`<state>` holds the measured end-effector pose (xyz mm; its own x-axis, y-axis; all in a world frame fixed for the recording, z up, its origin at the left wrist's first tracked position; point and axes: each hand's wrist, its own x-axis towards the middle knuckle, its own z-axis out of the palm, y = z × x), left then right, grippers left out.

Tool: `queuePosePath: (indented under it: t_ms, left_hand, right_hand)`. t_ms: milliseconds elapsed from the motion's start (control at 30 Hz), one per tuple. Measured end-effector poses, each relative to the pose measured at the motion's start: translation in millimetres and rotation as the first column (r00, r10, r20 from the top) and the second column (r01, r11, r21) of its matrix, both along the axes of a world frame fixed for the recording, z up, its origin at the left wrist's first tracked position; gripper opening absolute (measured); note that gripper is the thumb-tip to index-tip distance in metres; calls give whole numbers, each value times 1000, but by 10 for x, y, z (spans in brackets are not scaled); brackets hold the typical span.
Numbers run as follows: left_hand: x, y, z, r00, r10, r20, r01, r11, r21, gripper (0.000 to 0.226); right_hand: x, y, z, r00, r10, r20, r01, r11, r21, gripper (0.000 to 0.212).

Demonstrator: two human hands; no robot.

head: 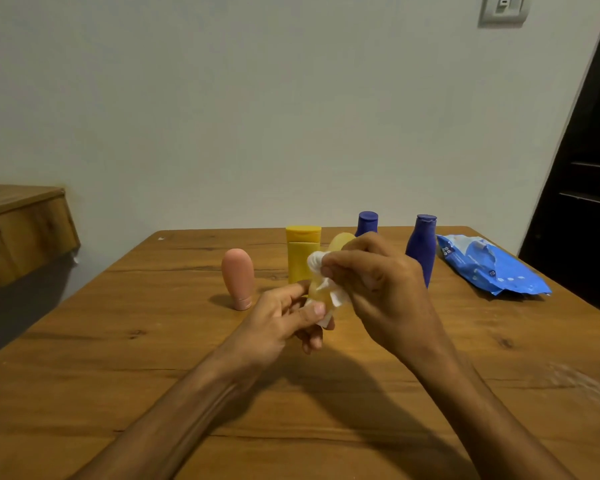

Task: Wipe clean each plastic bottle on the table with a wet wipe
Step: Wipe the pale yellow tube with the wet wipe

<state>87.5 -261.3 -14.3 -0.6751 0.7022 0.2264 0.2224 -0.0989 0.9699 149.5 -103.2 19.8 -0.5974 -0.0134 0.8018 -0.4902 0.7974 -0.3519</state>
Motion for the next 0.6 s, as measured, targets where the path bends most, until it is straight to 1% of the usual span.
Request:
queuePosePath:
  t_ms: [67, 133, 233, 300, 400, 533, 600]
  left_hand:
    - [-1, -4, -2, 999, -35, -16, 35, 999, -7, 21]
    - [9, -11, -6, 997, -77, -25, 76, 997, -10, 19]
    - [16, -13, -16, 995, -97, -6, 97, 995, -13, 25]
    - [18, 1, -26, 994, -106, 15, 106, 994, 7, 26]
    - [33, 21, -37, 991, -118, 66, 114, 991, 67, 28]
    - [32, 25, -51, 979, -72, 191, 43, 988, 151, 30]
    - [46, 40, -51, 969, -77, 236, 27, 977, 212, 29]
  right_hand:
    - [-33, 8, -3, 992, -82, -99, 81, 997, -16, 20]
    - [-58, 42, -10, 977, -139, -161, 132, 990, -53, 21]
    - [-78, 127, 10, 972, -160, -175, 131, 977, -168, 20]
    - [-72, 135, 15, 978, -117, -170, 85, 979, -185, 21]
    - [-48, 53, -25, 992, -60, -114, 51, 995, -81, 22]
    - [-34, -8, -103, 999, 36, -9, -35, 997, 66, 21]
    - [-29, 15, -95, 997, 79, 16, -81, 993, 87, 20]
